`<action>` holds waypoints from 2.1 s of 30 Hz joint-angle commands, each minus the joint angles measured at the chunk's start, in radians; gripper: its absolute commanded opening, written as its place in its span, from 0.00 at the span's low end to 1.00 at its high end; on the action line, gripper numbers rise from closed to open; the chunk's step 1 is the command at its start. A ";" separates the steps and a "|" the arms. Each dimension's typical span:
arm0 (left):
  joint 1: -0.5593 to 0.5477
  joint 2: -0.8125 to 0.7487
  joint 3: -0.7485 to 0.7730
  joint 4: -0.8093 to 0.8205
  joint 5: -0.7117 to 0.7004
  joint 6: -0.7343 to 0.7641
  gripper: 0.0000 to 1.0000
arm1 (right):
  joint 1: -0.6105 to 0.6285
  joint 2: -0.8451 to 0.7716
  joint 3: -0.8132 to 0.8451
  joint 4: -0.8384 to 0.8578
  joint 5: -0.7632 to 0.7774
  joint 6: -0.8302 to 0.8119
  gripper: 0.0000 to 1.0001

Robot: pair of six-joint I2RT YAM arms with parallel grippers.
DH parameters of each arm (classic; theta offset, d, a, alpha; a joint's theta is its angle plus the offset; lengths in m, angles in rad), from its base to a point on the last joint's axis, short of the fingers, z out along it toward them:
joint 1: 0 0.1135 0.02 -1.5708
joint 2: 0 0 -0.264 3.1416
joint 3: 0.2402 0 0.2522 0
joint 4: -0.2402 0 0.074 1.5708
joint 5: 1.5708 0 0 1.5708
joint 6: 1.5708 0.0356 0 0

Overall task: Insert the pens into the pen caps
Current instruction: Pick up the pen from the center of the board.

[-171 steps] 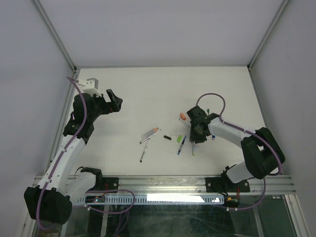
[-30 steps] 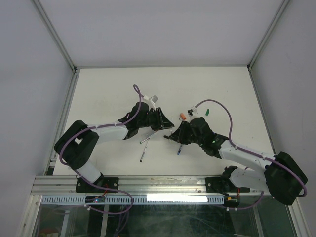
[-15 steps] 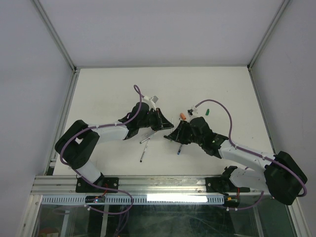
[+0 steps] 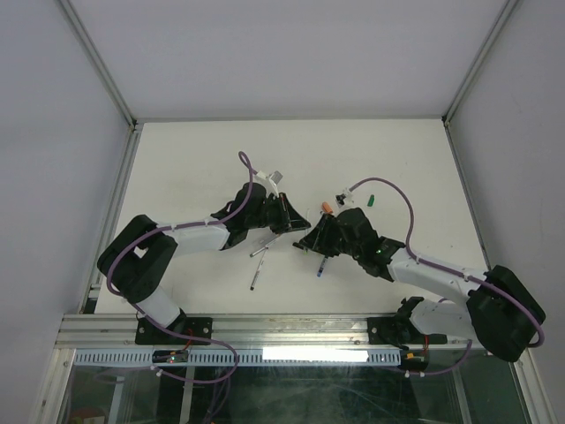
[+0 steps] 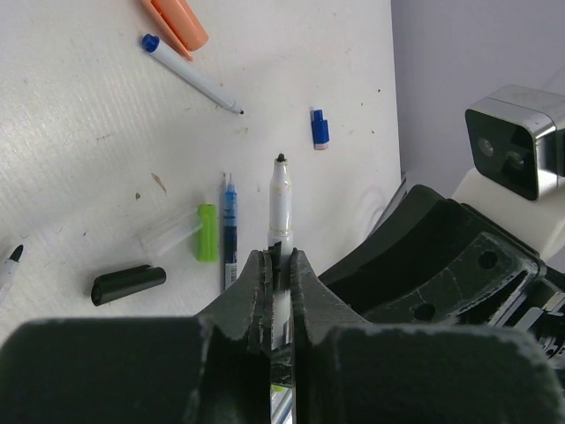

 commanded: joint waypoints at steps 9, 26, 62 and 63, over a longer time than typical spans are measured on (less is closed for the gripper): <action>-0.012 -0.073 0.002 0.055 0.008 -0.019 0.00 | 0.002 0.043 0.060 0.095 0.012 -0.003 0.20; -0.012 -0.120 0.069 -0.066 -0.063 0.104 0.57 | -0.005 -0.078 0.091 -0.213 0.248 -0.044 0.00; -0.105 0.080 0.397 -0.516 -0.210 0.437 0.61 | -0.091 -0.857 0.056 -0.491 0.057 -0.445 0.00; -0.115 0.076 0.389 -0.519 -0.215 0.438 0.61 | -0.090 -0.858 0.059 -0.496 0.073 -0.445 0.00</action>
